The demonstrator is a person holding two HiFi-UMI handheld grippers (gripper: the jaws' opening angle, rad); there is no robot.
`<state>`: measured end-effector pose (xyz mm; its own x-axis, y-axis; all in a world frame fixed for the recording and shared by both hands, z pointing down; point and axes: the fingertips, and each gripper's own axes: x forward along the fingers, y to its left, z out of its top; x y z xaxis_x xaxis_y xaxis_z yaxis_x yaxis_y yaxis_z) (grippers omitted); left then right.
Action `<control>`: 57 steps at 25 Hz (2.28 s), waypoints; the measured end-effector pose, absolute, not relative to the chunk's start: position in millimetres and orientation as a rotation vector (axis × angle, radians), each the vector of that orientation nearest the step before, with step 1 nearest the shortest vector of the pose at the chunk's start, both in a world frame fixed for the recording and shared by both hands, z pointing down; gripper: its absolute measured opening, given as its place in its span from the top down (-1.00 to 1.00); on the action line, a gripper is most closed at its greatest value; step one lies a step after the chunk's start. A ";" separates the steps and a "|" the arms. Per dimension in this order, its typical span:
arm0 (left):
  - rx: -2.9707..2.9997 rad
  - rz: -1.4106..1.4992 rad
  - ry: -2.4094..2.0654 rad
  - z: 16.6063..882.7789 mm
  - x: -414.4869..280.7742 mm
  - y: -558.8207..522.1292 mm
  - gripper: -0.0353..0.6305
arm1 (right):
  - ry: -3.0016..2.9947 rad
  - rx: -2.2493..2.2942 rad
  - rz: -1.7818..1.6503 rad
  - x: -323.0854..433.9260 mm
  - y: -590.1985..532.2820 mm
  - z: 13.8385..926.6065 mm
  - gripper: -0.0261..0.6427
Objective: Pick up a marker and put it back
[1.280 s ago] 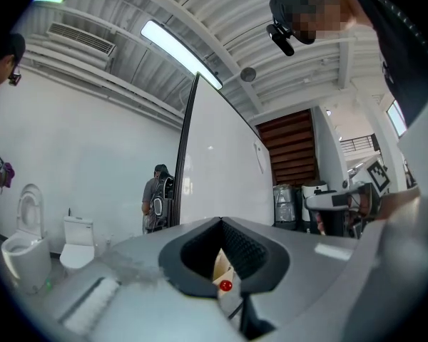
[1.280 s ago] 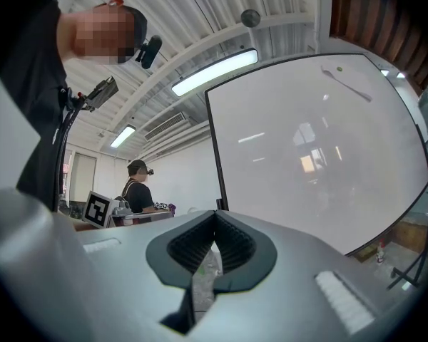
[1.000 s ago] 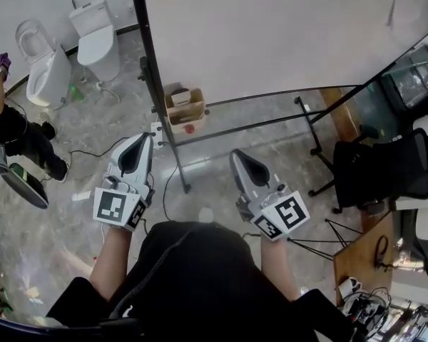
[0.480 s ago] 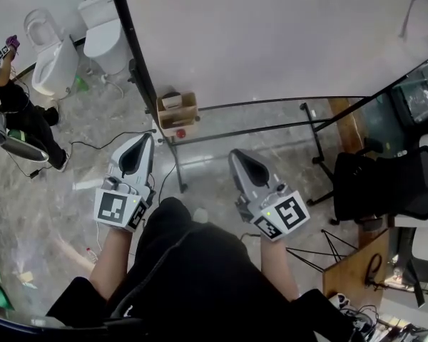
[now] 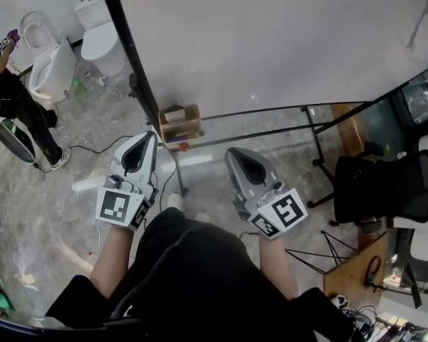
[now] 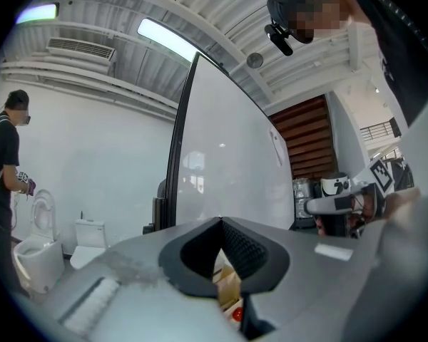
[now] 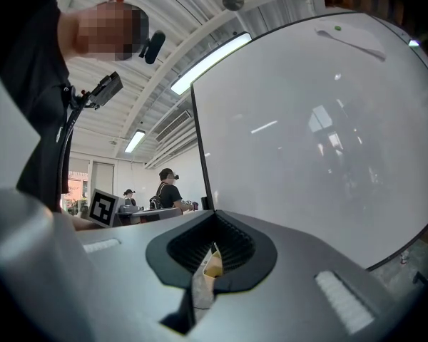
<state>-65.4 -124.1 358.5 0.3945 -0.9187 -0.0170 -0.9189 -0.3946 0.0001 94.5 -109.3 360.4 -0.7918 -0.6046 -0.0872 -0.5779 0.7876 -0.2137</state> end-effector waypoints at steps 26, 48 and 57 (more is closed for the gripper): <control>-2.887 -0.018 1.379 392.5 -95.7 -172.6 0.88 | 2.905 -1.375 -0.269 34.2 -164.2 450.1 0.58; -2.848 -0.057 1.487 404.1 -84.1 -175.7 0.88 | 3.024 -1.276 -0.244 27.7 -177.8 474.7 0.50; -2.833 -0.073 1.513 404.0 -81.8 -176.3 0.88 | 3.067 -1.229 -0.259 24.2 -181.9 484.9 0.50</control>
